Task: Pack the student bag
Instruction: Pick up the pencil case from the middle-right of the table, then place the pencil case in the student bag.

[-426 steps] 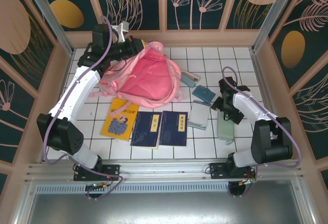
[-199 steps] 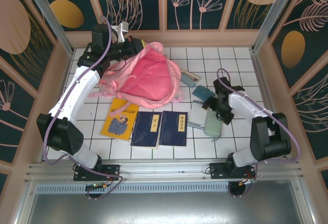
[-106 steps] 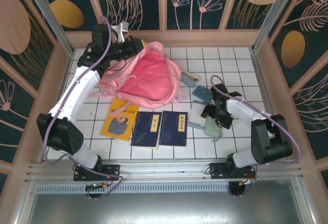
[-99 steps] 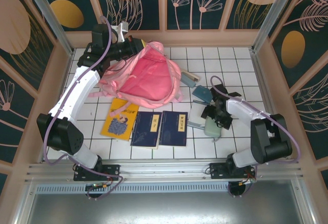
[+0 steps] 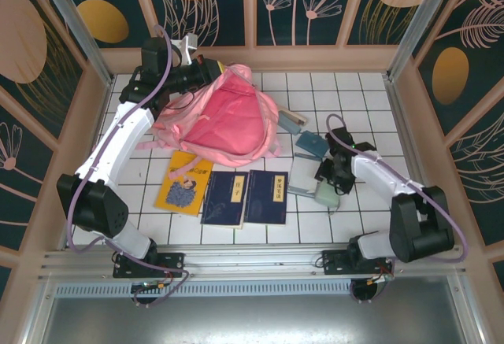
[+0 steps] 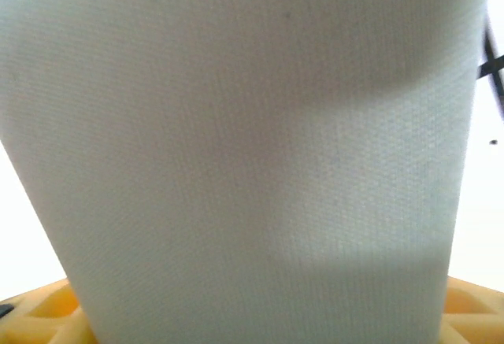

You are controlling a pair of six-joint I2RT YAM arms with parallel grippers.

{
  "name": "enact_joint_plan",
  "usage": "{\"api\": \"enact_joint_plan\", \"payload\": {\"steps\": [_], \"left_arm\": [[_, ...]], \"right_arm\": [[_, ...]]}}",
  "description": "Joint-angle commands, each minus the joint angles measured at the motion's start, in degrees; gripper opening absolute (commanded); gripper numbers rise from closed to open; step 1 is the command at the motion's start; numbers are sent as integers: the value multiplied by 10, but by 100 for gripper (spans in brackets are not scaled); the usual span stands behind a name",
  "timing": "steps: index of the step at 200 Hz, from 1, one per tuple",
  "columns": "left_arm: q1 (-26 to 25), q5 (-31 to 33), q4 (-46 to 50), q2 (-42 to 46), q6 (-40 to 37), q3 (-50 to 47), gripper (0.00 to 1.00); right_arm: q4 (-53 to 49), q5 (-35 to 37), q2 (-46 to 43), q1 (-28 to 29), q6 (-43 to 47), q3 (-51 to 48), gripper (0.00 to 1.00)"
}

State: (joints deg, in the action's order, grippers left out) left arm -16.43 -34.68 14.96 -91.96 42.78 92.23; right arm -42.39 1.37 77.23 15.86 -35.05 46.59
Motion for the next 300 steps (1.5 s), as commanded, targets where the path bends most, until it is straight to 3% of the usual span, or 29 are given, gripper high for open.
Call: {"api": "enact_joint_plan", "payload": {"steps": [1, 41, 69, 140, 215, 243, 262, 285, 300], "left_arm": [[1, -27, -80, 29, 8, 10, 0], [1, -37, -80, 16, 12, 21, 0], [1, -43, -81, 10, 16, 28, 0], [1, -63, -83, 7, 28, 45, 0], [0, -79, -74, 18, 29, 54, 0], [0, -85, -80, 17, 30, 53, 0], [0, -85, -78, 15, 26, 62, 0], [0, -85, -83, 12, 34, 77, 0], [0, -89, -91, 8, 44, 85, 0]], "right_arm": [[-48, 32, -50, 1, -1, 60, 63], [-43, -2, -114, 4, 27, 155, 61], [19, -99, -118, 22, 21, 216, 59], [205, -229, 36, 148, -56, 343, 57], [389, -305, 184, 192, -160, 341, 57], [450, -294, 268, 208, -258, 385, 58], [417, -247, 335, 223, -315, 447, 60], [416, -174, 383, 235, -372, 483, 66], [436, -143, 416, 236, -402, 506, 75]]}}
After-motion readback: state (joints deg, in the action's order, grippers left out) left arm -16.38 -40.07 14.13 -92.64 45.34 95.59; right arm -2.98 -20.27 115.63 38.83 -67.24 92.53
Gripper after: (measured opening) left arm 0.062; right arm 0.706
